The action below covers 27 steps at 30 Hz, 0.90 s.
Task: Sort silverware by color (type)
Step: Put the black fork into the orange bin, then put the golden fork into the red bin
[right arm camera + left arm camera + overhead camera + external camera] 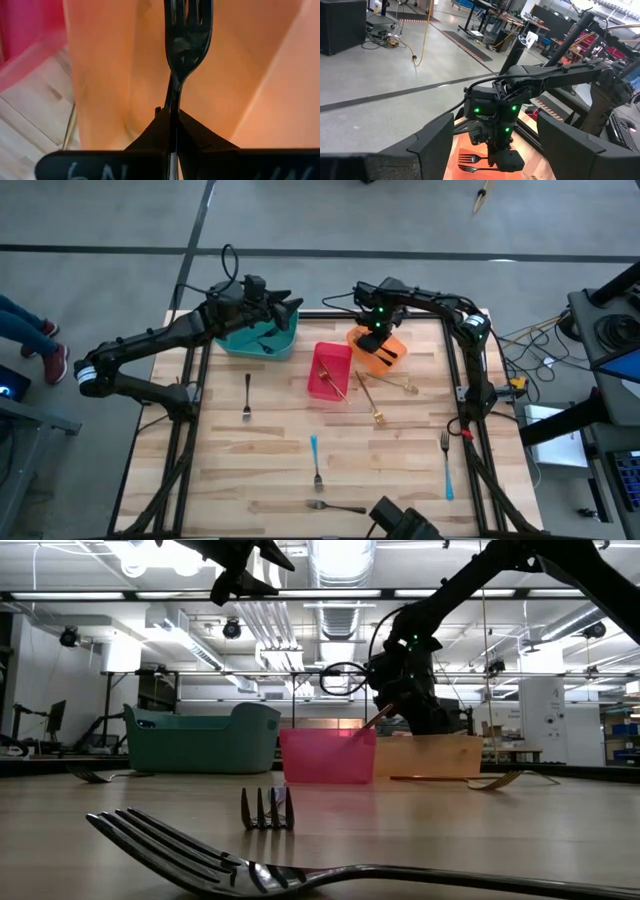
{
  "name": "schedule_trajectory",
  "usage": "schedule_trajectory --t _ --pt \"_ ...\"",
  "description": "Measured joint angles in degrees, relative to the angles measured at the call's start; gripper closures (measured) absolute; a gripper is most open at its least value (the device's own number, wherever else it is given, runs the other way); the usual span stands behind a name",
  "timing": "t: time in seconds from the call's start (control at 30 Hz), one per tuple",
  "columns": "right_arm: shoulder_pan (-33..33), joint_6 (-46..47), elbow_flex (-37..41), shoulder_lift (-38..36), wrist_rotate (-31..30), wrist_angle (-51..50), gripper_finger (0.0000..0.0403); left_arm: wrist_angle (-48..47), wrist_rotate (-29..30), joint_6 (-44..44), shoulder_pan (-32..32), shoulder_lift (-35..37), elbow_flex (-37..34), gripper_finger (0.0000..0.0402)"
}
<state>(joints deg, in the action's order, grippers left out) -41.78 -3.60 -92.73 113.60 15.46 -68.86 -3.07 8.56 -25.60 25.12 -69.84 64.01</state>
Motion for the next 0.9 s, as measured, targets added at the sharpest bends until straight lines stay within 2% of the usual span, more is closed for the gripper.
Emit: schedule_trajectory --t 0.23,0.6,0.73,0.9 --pt "0.0 0.0 0.7 0.0 -0.5 2.5 0.0384 0.0 0.0 -0.4 0.0 0.0 0.0 0.0138" --pt "0.0 1.5 0.7 -0.3 -0.5 2.5 0.0323 -0.6 -0.1 -0.6 0.0 0.0 0.0 0.0138" --pt "0.0 2.9 0.0 -1.8 -0.4 1.2 0.0308 -8.0 -0.1 -3.5 0.0 0.1 0.0 0.0138" --pt "0.2 4.8 -2.0 -4.5 -0.3 1.0 0.0303 -25.6 -0.1 -9.1 0.0 -0.3 0.0 0.0138"
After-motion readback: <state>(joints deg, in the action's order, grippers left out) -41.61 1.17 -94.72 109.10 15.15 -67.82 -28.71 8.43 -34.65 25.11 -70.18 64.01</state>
